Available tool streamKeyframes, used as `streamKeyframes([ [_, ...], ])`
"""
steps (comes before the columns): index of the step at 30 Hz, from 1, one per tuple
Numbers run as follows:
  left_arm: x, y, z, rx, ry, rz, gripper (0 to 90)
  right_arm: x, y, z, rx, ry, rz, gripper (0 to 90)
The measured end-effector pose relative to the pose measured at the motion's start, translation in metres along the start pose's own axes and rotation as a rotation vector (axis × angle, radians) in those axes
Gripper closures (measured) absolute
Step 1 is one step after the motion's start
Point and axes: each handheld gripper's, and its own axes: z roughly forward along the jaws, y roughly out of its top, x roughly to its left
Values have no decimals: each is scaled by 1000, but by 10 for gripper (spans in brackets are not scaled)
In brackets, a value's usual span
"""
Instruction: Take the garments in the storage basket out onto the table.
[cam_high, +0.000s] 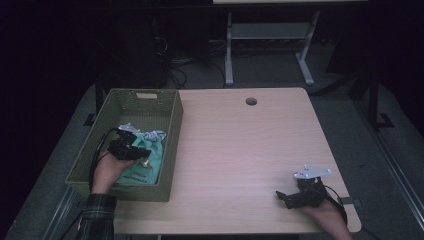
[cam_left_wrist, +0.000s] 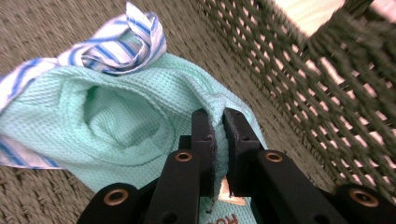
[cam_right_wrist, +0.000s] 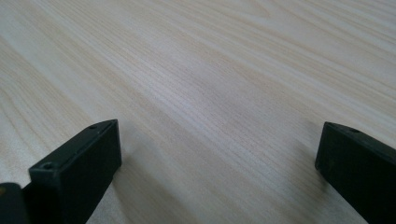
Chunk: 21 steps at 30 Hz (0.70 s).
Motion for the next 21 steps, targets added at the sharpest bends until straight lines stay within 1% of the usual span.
streamKeyframes([
  [3, 0, 0, -4, -29, -1, -7, 831, 0, 0, 0, 0, 0, 0, 0],
  [5, 0, 0, -7, -51, -5, -2, 831, 0, 0, 0, 0, 0, 0, 0],
  [8, 1, 0, -11, -89, -19, -9, 832, 0, 0, 0, 0, 0, 0, 0],
  [13, 3, 0, -21, -173, -48, -26, 832, 0, 0, 0, 0, 0, 0, 0],
  [14, 4, -1, -23, -190, -51, -23, 833, 0, 0, 0, 0, 0, 0, 0],
  [16, 5, -1, -28, -228, -58, -37, 834, 0, 0, 0, 0, 0, 0, 0],
  [18, 5, 0, -33, -253, -66, -35, 836, 0, 0, 0, 0, 0, 0, 0],
  [21, 5, 2, -38, -283, -64, -38, 837, 0, 0, 0, 0, 0, 0, 0],
])
